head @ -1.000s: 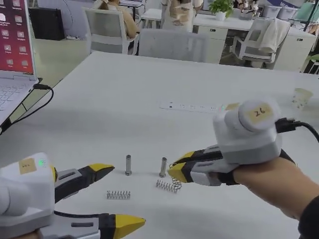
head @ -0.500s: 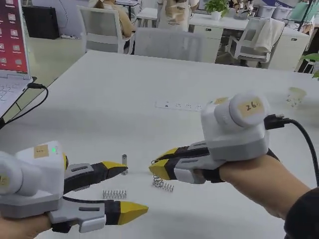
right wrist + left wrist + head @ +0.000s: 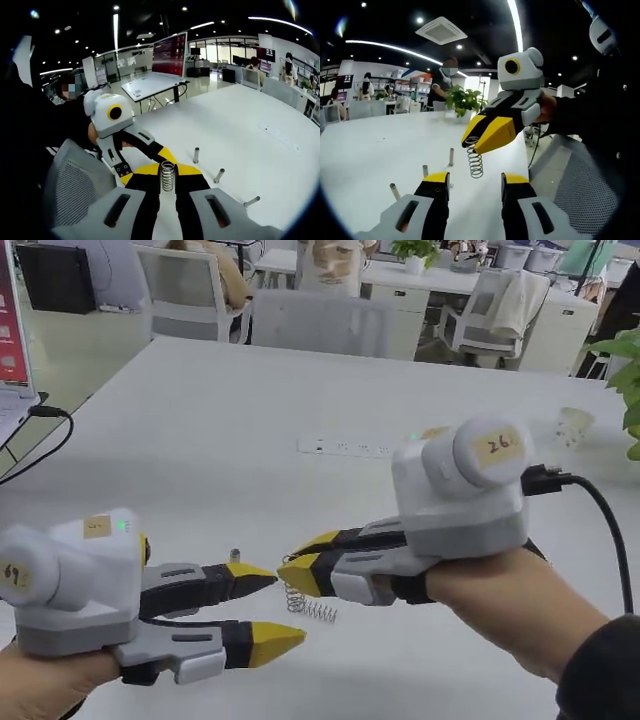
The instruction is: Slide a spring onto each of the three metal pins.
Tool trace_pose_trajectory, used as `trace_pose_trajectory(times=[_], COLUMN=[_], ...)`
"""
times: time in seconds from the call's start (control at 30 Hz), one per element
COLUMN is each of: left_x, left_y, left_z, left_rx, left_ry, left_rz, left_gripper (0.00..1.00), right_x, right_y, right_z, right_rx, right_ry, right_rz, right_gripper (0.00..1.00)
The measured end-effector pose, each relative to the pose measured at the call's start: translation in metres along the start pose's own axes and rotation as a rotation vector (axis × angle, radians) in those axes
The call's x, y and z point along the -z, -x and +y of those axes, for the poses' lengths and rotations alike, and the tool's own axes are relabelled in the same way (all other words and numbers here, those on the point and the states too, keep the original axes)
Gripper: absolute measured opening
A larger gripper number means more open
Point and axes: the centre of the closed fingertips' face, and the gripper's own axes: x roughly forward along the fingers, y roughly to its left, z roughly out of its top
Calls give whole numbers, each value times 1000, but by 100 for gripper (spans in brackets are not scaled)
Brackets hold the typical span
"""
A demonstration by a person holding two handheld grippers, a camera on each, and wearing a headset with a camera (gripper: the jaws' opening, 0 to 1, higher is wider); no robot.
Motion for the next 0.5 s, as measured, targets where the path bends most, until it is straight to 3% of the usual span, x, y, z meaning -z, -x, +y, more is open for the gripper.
trace_pose_trajectory(times=[0.17,0.5], left_x=[1,2], left_y=[-3,-4], left_z=[-4,-1], left_rx=[17,19], left_ry=[-8,8], left_rz=[-3,-12], left_gripper=[24,15], right_x=[1,2], right_y=[-2,-4], right_z=[3,8], right_rx=[-9,-31], right_ry=[-4,-22], right_rz=[1,-5], right_gripper=[8,8])
